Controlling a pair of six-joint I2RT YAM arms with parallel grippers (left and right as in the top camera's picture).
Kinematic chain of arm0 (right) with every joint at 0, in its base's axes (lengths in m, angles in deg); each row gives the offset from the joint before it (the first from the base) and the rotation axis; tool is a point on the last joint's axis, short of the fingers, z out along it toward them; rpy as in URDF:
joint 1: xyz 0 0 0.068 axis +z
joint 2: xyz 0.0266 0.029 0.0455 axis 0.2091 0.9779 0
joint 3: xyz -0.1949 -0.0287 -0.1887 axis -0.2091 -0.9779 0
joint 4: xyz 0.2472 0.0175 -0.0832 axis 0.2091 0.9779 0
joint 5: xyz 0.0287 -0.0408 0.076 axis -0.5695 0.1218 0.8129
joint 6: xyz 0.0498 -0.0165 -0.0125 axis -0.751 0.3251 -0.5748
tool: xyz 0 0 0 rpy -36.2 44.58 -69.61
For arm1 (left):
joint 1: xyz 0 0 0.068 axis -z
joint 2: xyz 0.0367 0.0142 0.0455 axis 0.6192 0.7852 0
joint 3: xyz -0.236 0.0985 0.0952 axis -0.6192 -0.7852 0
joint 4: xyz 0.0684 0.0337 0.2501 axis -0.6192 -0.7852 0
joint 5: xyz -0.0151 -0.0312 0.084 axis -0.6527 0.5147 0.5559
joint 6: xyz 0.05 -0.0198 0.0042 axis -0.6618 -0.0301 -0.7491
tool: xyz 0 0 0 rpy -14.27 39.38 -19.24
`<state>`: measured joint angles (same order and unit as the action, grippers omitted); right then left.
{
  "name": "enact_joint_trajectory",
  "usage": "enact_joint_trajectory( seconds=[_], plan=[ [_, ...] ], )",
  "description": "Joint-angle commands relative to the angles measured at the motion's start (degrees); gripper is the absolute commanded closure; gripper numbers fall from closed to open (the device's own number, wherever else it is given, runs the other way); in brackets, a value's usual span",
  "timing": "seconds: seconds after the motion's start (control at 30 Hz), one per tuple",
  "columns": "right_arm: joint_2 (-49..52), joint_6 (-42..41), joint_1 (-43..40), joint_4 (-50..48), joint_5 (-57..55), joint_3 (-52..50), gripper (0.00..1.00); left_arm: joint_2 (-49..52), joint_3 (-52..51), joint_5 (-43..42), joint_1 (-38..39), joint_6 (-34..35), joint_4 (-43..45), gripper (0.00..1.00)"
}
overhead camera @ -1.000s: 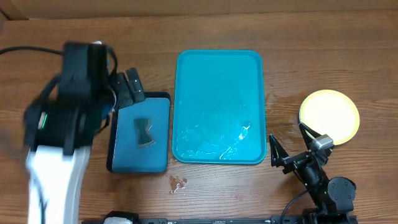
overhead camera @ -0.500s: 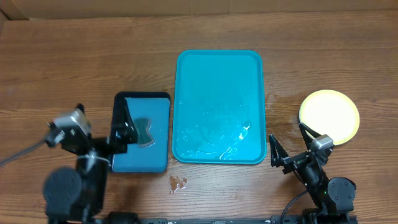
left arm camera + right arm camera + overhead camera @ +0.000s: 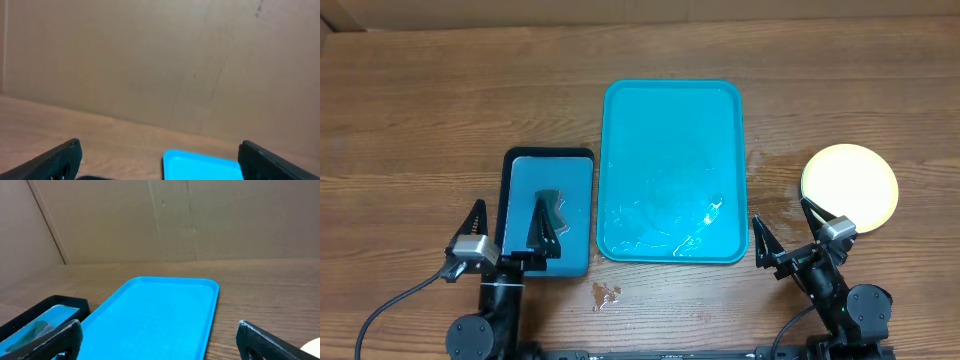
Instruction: Clean dirty plates on tray and stack at the side
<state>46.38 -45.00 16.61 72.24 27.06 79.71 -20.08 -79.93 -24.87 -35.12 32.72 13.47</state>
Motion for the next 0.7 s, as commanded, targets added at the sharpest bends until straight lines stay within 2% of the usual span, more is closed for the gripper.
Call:
enact_joint_trajectory(
  seconds=[0.0,0.1,0.33,0.67],
  plan=[
    [-0.42,-0.22,-0.11,-0.37,0.22,-0.59,0.00,-0.92,-5.14,0.33,-0.59,-0.66,4.55,0.00],
    [-0.42,-0.22,-0.11,-0.37,0.22,-0.59,0.00,-0.92,-10.01,0.37,-0.59,-0.61,8.63,0.00],
    [-0.42,-0.22,-0.11,-0.37,0.22,-0.59,0.00,-0.85,-9.70,1.07,-1.77,-0.68,-5.05,0.00],
    [-0.42,-0.22,-0.11,-0.37,0.22,-0.59,0.00,-0.28,-9.64,0.79,-1.73,-0.87,-5.29,0.00]
  ],
)
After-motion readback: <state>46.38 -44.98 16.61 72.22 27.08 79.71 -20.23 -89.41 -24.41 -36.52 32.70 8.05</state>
